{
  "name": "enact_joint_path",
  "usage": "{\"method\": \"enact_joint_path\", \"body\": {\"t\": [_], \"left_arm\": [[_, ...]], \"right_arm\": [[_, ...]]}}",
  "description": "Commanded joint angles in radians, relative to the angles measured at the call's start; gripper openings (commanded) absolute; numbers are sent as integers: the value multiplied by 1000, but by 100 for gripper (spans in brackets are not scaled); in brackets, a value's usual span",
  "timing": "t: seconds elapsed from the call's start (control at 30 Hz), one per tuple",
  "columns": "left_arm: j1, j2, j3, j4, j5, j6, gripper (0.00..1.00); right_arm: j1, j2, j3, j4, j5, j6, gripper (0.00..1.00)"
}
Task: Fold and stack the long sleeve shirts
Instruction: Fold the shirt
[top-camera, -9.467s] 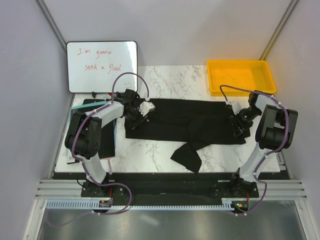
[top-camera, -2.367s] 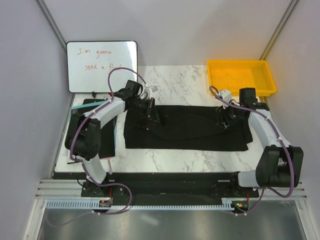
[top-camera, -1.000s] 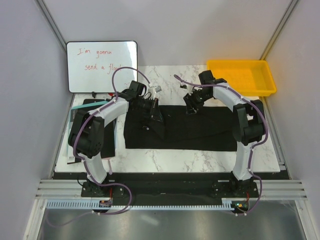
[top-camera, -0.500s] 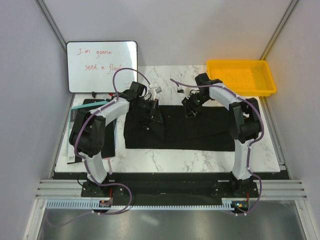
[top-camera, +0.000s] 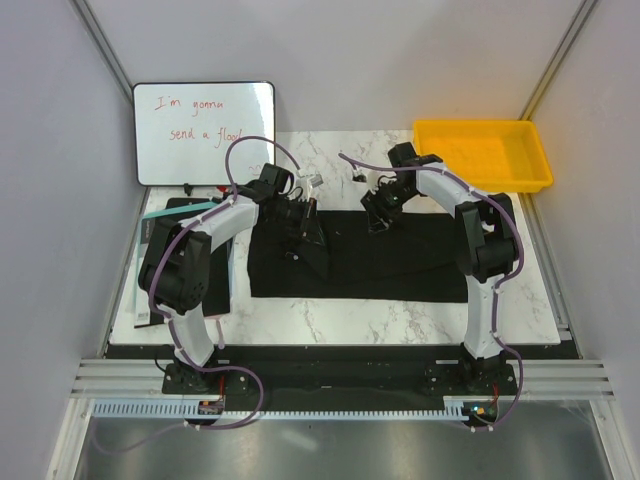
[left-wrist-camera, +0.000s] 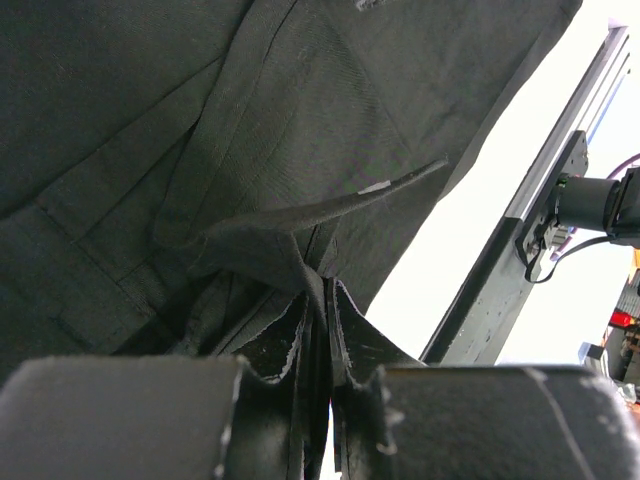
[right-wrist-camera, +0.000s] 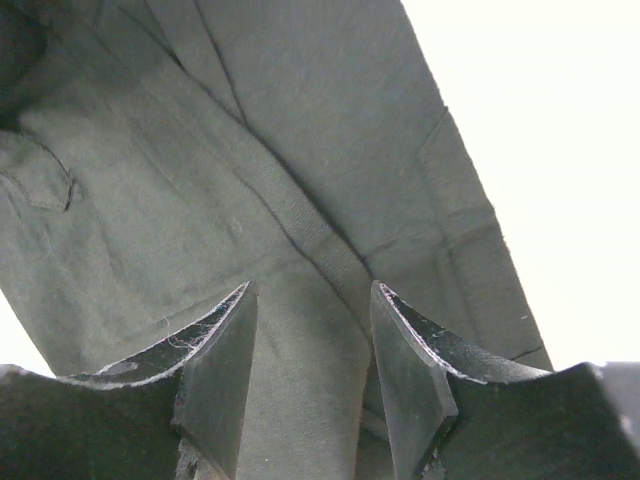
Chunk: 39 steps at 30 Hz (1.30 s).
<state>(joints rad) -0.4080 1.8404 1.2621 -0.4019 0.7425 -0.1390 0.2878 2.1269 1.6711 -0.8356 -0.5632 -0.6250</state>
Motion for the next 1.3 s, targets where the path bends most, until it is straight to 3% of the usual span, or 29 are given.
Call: {"method": "enact_joint_path", "body": {"t": [0.0, 0.47, 0.8, 1.27], "left_arm": [[-2, -1, -9, 34, 5, 32, 15], [0, -1, -17, 37, 0, 35, 15], [0, 3, -20, 40, 0, 29, 15], [-9, -24, 23, 41, -5, 44, 15]], "right_arm": [[11, 21, 53, -3, -15, -2, 56], [22, 35, 22, -26, 3, -51, 52], [19, -5, 44, -48, -12, -73, 0], [-65, -53, 127, -97, -41, -99, 0]]}}
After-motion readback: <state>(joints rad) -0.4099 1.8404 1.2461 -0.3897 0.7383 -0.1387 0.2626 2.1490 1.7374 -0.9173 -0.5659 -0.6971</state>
